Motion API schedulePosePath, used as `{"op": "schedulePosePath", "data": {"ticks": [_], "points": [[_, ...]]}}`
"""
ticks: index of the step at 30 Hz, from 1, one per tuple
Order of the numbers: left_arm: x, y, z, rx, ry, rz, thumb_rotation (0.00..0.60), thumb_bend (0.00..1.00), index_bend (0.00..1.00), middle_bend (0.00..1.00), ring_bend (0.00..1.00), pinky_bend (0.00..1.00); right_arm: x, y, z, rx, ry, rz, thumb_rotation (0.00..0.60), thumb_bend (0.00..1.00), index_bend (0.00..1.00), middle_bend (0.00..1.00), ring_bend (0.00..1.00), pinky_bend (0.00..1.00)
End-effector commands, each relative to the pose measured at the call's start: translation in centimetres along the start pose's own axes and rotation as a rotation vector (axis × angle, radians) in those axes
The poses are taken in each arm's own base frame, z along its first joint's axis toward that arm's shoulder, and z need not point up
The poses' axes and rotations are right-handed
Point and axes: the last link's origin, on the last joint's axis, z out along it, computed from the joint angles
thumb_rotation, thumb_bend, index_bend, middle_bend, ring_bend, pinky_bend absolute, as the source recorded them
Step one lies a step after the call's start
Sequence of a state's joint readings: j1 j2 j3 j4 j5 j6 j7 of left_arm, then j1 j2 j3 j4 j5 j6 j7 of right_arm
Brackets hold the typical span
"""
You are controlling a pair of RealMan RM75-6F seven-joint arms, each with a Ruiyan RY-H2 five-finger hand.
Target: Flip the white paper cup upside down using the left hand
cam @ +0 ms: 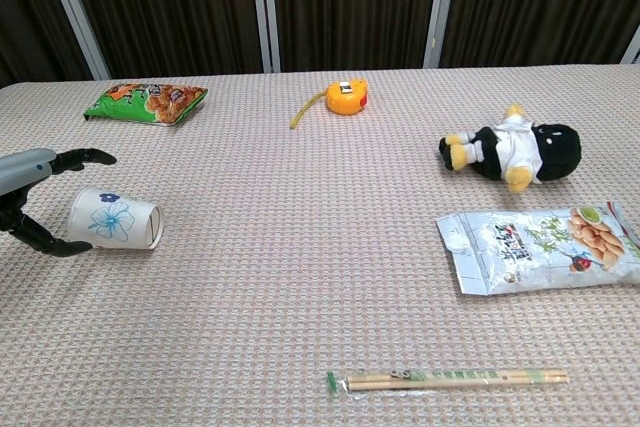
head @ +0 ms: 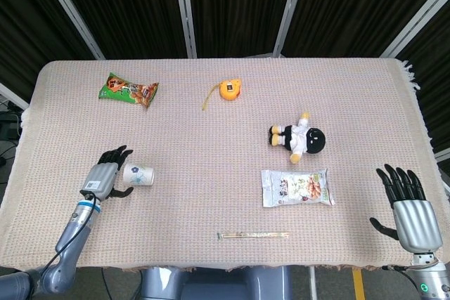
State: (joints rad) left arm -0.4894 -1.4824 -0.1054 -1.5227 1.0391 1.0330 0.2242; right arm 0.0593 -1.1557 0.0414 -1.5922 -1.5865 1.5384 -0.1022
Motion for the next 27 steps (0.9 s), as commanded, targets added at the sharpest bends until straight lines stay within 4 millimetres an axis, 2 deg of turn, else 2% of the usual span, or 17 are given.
{"op": "schedulePosePath", "data": {"ticks": [1, 4, 7, 11, 17, 23, 27], "points": [[0.3, 0.3, 0.1, 0.000, -0.009, 0.021, 0.600, 0.16, 0.05, 0.00, 0.00, 0.00, 0.0, 0.0, 0.0, -0.001, 0.000, 0.000, 0.600, 0.05, 0.01, 0.00, 0.00, 0.00], [0.5, 1.3, 0.4, -0.011, -0.005, 0.072, 0.600, 0.16, 0.06, 0.00, 0.00, 0.00, 0.0, 0.0, 0.0, -0.001, -0.001, -0.001, 0.600, 0.05, 0.01, 0.00, 0.00, 0.00], [0.6, 2.1, 0.8, -0.016, 0.017, 0.164, 0.600, 0.16, 0.10, 0.00, 0.00, 0.00, 0.0, 0.0, 0.0, 0.000, -0.001, 0.000, 0.600, 0.05, 0.01, 0.00, 0.00, 0.00], [0.3, 3.6, 1.3, -0.012, 0.025, 0.227, 0.600, 0.16, 0.17, 0.00, 0.00, 0.00, 0.0, 0.0, 0.0, 0.000, 0.000, 0.000, 0.600, 0.05, 0.01, 0.00, 0.00, 0.00], [-0.5, 5.4, 2.2, 0.022, 0.013, 0.310, 0.600, 0.16, 0.20, 0.00, 0.00, 0.00, 0.0, 0.1, 0.0, 0.002, 0.000, 0.002, 0.600, 0.05, 0.01, 0.00, 0.00, 0.00], [-1.2, 6.3, 2.7, 0.051, 0.004, 0.348, 0.600, 0.16, 0.24, 0.00, 0.00, 0.00, 0.0, 0.1, 0.0, 0.002, -0.004, 0.002, 0.600, 0.05, 0.00, 0.00, 0.00, 0.00], [-1.6, 6.9, 2.9, 0.055, -0.002, 0.350, 0.600, 0.16, 0.32, 0.00, 0.00, 0.00, -0.1, 0.0, 0.0, 0.004, -0.008, -0.001, 0.600, 0.05, 0.00, 0.00, 0.00, 0.00]]}}
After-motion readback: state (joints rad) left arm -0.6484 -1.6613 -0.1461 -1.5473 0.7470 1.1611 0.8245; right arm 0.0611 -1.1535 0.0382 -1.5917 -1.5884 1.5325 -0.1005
